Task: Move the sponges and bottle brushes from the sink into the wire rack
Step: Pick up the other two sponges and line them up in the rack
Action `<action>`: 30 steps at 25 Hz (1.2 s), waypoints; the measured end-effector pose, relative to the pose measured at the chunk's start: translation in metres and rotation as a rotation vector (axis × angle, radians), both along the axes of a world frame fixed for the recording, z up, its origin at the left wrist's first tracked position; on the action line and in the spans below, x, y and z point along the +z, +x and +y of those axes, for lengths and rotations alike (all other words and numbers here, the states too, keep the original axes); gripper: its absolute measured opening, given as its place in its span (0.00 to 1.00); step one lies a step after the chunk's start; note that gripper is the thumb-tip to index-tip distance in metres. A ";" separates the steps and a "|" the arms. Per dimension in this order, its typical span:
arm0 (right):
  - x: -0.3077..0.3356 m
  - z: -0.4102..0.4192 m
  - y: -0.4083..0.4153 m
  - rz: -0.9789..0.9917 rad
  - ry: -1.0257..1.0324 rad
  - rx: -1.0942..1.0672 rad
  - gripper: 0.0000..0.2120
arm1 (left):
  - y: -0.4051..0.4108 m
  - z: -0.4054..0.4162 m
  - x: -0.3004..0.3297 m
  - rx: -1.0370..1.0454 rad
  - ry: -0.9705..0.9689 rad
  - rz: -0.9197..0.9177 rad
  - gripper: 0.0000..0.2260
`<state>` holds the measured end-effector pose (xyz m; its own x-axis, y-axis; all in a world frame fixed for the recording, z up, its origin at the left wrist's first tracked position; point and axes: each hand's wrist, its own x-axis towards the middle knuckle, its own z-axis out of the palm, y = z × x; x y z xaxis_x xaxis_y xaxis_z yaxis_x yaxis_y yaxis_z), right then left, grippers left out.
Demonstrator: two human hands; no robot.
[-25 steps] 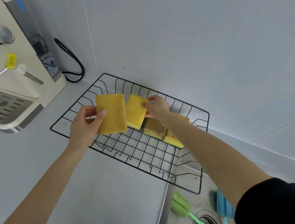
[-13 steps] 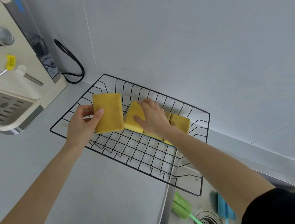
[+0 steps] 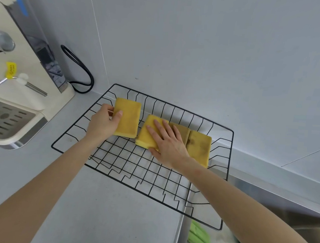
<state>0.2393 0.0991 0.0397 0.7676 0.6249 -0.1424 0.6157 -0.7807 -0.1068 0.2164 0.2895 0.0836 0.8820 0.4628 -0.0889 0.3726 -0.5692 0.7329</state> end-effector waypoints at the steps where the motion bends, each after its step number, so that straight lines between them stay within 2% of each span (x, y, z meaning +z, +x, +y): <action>1: -0.002 -0.001 0.001 -0.005 -0.001 0.004 0.32 | 0.006 -0.001 -0.004 -0.019 0.043 0.030 0.18; 5: -0.006 -0.003 0.002 -0.025 0.012 0.015 0.32 | 0.022 0.000 -0.018 -0.062 0.147 0.123 0.19; 11: -0.008 -0.003 0.001 -0.033 0.048 0.016 0.31 | 0.033 0.001 -0.026 -0.156 0.165 0.254 0.22; 17: -0.010 -0.002 -0.001 -0.054 0.084 -0.001 0.32 | 0.021 -0.001 -0.026 -0.375 0.161 0.259 0.32; 24: -0.011 0.003 -0.002 -0.056 0.073 -0.077 0.34 | 0.018 -0.007 -0.029 -0.424 0.201 0.206 0.31; 30: -0.004 0.002 0.000 -0.004 -0.005 -0.077 0.36 | 0.016 -0.012 -0.031 -0.462 0.271 0.264 0.30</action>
<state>0.2391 0.1016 0.0358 0.8138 0.5635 -0.1421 0.5544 -0.8261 -0.1008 0.2326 0.2777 0.0526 0.9614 0.0733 -0.2654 0.1919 -0.8694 0.4553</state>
